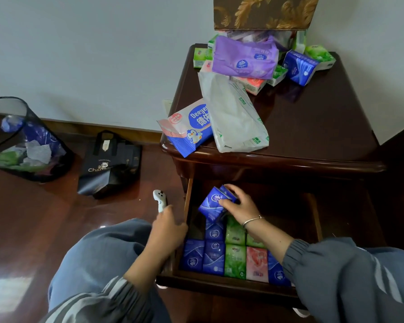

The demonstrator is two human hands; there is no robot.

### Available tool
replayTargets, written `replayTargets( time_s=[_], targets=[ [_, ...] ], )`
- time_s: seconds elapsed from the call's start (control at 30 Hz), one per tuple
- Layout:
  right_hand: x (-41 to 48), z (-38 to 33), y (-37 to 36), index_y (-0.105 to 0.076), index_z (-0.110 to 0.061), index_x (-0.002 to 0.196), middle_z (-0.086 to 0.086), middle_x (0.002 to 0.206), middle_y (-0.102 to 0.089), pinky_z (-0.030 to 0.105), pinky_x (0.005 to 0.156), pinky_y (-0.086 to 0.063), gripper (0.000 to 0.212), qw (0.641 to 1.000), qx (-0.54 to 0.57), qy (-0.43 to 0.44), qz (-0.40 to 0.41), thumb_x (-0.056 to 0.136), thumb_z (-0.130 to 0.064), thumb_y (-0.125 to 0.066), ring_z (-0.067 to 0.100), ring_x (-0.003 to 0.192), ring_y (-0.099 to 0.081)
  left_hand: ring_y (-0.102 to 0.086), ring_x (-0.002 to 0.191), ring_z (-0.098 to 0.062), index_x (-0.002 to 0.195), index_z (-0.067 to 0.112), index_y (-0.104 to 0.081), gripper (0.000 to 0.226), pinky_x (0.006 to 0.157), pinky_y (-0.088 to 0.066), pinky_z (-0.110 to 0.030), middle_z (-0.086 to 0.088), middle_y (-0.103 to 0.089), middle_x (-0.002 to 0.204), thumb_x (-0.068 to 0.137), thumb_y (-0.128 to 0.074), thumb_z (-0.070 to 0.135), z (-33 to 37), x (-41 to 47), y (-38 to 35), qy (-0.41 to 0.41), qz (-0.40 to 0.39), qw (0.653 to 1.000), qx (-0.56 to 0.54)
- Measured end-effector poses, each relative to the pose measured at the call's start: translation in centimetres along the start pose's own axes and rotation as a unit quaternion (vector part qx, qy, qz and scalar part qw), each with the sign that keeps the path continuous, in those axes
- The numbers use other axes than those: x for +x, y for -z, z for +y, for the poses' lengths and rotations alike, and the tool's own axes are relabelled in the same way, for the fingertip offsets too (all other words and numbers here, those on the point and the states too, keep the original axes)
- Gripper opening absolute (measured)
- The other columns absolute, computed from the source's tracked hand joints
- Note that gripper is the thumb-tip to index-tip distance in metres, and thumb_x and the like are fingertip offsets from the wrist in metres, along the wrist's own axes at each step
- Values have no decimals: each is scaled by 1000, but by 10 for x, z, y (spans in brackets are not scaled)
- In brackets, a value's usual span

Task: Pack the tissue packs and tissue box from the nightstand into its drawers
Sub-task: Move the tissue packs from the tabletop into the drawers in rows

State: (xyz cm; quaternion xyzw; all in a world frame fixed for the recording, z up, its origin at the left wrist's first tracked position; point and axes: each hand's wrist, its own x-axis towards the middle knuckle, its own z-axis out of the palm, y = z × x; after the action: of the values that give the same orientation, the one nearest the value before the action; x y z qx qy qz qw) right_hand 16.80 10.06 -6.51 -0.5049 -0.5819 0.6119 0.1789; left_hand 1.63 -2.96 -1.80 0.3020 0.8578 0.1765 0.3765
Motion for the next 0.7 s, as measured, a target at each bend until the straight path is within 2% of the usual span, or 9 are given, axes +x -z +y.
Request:
replayTargets(
  time_s=[0.13, 0.23, 0.3, 0.4, 0.5, 0.53, 0.6, 0.67, 0.7],
  targets=[
    [26, 4, -18, -57, -25, 112, -5, 99, -63, 19, 78, -42, 35, 1000, 3, 11, 3, 82, -9, -66, 10, 89, -59, -59, 106, -23, 121, 14, -45, 35, 86, -47, -31, -8, -59, 121, 87, -53, 21, -9, -10, -15, 15, -119, 992, 28],
    [41, 8, -27, -57, -25, 101, -2, 95, -64, 24, 78, -43, 23, 1000, 10, -8, 16, 83, -13, -65, 12, 85, -59, -59, 102, -20, 123, 16, -44, 35, 79, -45, -28, -4, -58, 116, 89, -51, 21, -11, -8, -18, 9, -125, 992, 33],
    [51, 10, -29, -58, -22, 100, 0, 94, -64, 24, 77, -45, 18, 999, 23, -30, 12, 85, -14, -64, 13, 85, -59, -60, 99, -18, 121, 17, -40, 34, 81, -51, -31, -2, -57, 113, 89, -51, 21, -11, -7, -18, 10, -129, 991, 25],
    [65, 12, -30, -61, -16, 90, 6, 89, -64, 27, 79, -45, 5, 998, 32, -55, -5, 86, -12, -63, 16, 81, -58, -60, 104, -20, 126, 17, -32, 42, 87, -53, -35, -5, -55, 123, 89, -52, 22, -9, -7, -20, 8, -135, 990, 33],
    [77, 15, -30, -60, -19, 76, -2, 73, -61, 11, 61, -44, 12, 998, 12, -63, -20, 87, -15, -63, 9, 68, -54, -59, 107, -20, 129, 15, -37, 45, 89, -52, -35, -5, -54, 128, 89, -53, 26, -8, -6, -22, 4, -130, 990, 49],
    [78, 15, -31, -60, -20, 77, -4, 71, -59, 8, 56, -43, 12, 997, 11, -69, -25, 87, -15, -63, 8, 67, -53, -59, 108, -21, 129, 15, -37, 46, 90, -51, -35, -6, -53, 129, 89, -53, 27, -8, -6, -23, 3, -128, 990, 54],
    [82, 18, -34, -59, -21, 93, -6, 81, -60, 14, 63, -44, 8, 995, -14, -87, -48, 87, -19, -64, 8, 75, -54, -57, 112, -22, 134, 14, -35, 51, 92, -49, -35, -6, -52, 132, 88, -54, 28, -9, -6, -25, 1, -131, 990, 60],
    [84, 21, -35, -53, -20, 120, -3, 102, -59, 19, 77, -39, 34, 991, -48, -94, -80, 88, -23, -63, 10, 92, -53, -56, 115, -21, 141, 13, -28, 61, 95, -49, -36, -6, -49, 136, 89, -55, 30, -10, -6, -25, 4, -140, 989, 56],
    [85, 23, -35, -49, -18, 128, -2, 110, -56, 16, 81, -36, 41, 990, -62, -90, -91, 89, -24, -61, 10, 98, -51, -55, 117, -21, 143, 13, -26, 64, 97, -49, -37, -6, -47, 138, 89, -55, 31, -10, -6, -25, 4, -144, 988, 53]
  ],
)
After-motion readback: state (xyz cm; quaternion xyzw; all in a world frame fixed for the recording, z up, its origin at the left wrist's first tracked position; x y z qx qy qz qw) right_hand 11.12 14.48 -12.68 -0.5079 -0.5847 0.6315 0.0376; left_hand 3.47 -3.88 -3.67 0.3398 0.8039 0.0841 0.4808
